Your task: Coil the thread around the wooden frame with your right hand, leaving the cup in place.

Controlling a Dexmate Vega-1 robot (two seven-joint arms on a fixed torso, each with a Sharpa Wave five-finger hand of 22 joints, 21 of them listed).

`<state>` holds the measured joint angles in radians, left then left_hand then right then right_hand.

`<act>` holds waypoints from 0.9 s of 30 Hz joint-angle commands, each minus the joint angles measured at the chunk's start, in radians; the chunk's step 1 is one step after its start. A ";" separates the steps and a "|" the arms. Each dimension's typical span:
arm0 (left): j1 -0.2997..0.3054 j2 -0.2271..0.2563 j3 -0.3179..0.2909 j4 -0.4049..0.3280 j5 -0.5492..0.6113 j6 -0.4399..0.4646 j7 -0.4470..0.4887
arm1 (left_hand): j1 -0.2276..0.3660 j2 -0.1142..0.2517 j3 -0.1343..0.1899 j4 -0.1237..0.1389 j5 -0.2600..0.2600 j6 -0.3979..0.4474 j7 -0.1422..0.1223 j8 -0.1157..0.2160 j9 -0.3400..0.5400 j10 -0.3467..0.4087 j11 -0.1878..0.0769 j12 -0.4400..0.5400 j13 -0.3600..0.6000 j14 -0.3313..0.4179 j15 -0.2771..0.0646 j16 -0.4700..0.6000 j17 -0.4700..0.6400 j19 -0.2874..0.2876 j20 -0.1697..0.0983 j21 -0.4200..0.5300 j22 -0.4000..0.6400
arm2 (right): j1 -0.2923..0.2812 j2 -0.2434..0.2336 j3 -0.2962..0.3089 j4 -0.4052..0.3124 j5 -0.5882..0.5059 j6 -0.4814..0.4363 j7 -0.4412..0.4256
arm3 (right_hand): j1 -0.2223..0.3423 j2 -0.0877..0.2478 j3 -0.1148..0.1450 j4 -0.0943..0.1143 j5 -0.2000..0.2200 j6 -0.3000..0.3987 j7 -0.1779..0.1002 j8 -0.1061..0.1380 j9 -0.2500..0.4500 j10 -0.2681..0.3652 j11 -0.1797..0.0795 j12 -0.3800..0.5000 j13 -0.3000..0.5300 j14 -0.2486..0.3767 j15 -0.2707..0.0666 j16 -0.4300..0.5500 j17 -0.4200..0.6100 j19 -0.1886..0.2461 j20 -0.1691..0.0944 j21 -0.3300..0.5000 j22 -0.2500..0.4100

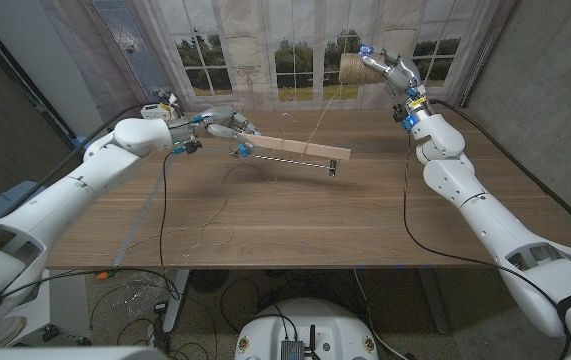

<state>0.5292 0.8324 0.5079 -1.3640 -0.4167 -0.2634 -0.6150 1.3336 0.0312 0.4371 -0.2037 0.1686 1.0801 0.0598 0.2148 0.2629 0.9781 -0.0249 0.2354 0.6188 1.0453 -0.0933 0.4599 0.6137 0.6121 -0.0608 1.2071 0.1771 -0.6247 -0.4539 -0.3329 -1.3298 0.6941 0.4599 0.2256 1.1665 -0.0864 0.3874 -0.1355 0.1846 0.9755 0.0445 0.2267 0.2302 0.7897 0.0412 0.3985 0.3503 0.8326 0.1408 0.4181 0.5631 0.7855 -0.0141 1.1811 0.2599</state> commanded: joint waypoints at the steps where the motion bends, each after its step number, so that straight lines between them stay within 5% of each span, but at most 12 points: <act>1: 0.034 0.001 -0.031 -0.005 -0.055 -0.039 -0.010 | 0.068 0.078 0.045 0.040 0.007 0.012 0.014 0.003 0.003 0.009 0.000 -0.005 0.005 0.082 -0.128 0.002 0.006 -0.004 -0.082 0.006 0.001 | -0.090 -0.024 0.016 -0.050 -0.063 -0.043 -0.184 | 0.261 0.248 0.007 0.001 -0.001 0.011 0.000 -0.002 0.003 0.007 0.004 -0.002 0.005 0.253 -0.371 0.000 0.006 -0.076 -0.188 0.010 0.001; 11: 0.052 -0.010 -0.053 -0.005 -0.087 -0.064 0.002 | 0.067 0.078 0.046 0.039 0.007 0.012 0.012 0.003 0.005 0.011 0.004 -0.006 0.006 0.084 -0.130 0.000 0.006 -0.007 -0.082 0.009 0.001 | -0.177 -0.063 0.020 -0.116 -0.125 -0.110 -0.321 | 0.261 0.249 0.008 0.001 -0.001 0.012 0.001 -0.004 0.003 0.010 0.008 -0.004 0.006 0.256 -0.371 -0.003 0.007 -0.080 -0.188 0.020 -0.005; 27: 0.040 -0.036 -0.063 0.016 -0.099 -0.082 0.015 | 0.065 0.078 0.048 0.040 0.007 0.011 0.015 0.002 0.007 0.011 0.000 -0.009 0.010 0.085 -0.128 -0.002 0.007 -0.013 -0.082 0.014 0.001 | -0.266 -0.079 0.010 -0.111 -0.114 -0.163 -0.354 | 0.262 0.249 0.010 0.000 -0.002 0.015 0.005 -0.005 0.004 0.011 0.009 -0.007 0.006 0.258 -0.370 -0.007 0.008 -0.084 -0.187 0.031 -0.014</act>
<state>0.5723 0.8150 0.4559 -1.3623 -0.5011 -0.3283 -0.6135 1.3309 0.0339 0.4370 -0.2036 0.1708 1.0800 0.0599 0.2079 0.2685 0.9781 -0.0249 0.2268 0.6236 1.0452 -0.0934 0.4558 0.6160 0.6052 -0.0537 1.2148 0.1771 -0.8325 -0.5213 -0.3139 -1.4435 0.5780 0.3340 -0.0994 1.1665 -0.0864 0.3898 -0.1330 0.1846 0.9826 0.0481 0.2199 0.2301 0.7949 0.0466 0.3978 0.3553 0.8361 0.1442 0.4101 0.5681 0.7817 -0.0103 1.2042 0.2457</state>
